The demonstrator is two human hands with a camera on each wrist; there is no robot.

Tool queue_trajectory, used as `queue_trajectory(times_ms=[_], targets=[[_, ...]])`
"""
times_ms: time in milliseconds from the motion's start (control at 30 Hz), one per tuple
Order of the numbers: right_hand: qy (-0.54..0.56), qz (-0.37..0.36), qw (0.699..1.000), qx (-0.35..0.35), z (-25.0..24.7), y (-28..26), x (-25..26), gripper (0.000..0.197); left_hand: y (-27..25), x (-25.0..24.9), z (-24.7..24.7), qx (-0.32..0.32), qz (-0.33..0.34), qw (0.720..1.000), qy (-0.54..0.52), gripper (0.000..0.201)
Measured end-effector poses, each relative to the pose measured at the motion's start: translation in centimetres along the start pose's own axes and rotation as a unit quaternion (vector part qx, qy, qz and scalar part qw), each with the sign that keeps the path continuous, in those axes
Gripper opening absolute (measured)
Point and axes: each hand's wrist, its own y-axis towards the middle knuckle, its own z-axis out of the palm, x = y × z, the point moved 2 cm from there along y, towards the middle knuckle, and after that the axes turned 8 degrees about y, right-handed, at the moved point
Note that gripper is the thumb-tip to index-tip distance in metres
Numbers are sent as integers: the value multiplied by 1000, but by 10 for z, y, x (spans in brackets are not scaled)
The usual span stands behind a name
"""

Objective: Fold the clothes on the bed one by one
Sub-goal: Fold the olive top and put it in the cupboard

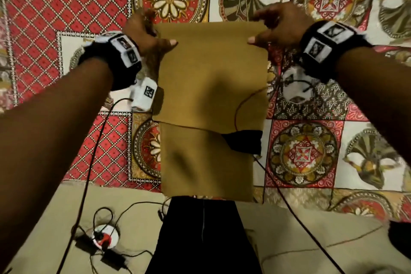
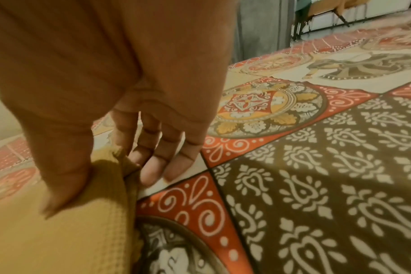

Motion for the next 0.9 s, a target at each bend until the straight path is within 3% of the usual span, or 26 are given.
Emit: queue_trajectory(times_ms=[67, 100, 133, 300, 433, 500, 633, 733, 833, 900], targets=[[-17, 18, 999, 40, -1, 0, 7, 62, 5, -1, -3, 34, -17, 999, 6, 28], [-25, 23, 998, 52, -3, -3, 10, 56, -1, -5, -6, 47, 4, 999, 2, 14], [-39, 20, 997, 56, -4, -7, 12, 51, -4, -5, -8, 50, 7, 999, -8, 41], [-86, -97, 991, -17, -9, -64, 15, 48, -69, -2, -36, 7, 146, 988, -43, 18], [-69, -207, 974, -69, 1, -150, 5, 37, -136, 8, -41, 43, 218, 970, -93, 33], [-100, -233, 964, -84, 20, -187, -4, 33, -167, 14, -34, 47, 242, 966, -82, 30], [-115, -260, 952, -110, 63, -250, -24, 32, -226, 30, -15, 50, 257, 960, -99, 30], [-130, -275, 947, -103, 98, -287, -36, 29, -274, 43, 4, 50, 268, 960, -62, 45], [-163, -279, 942, -89, 136, -313, -56, 19, -310, 77, 32, 68, 260, 963, -10, 49], [-181, -269, 943, -74, 162, -323, -78, 24, -322, 109, 58, 66, 238, 969, 6, 46]])
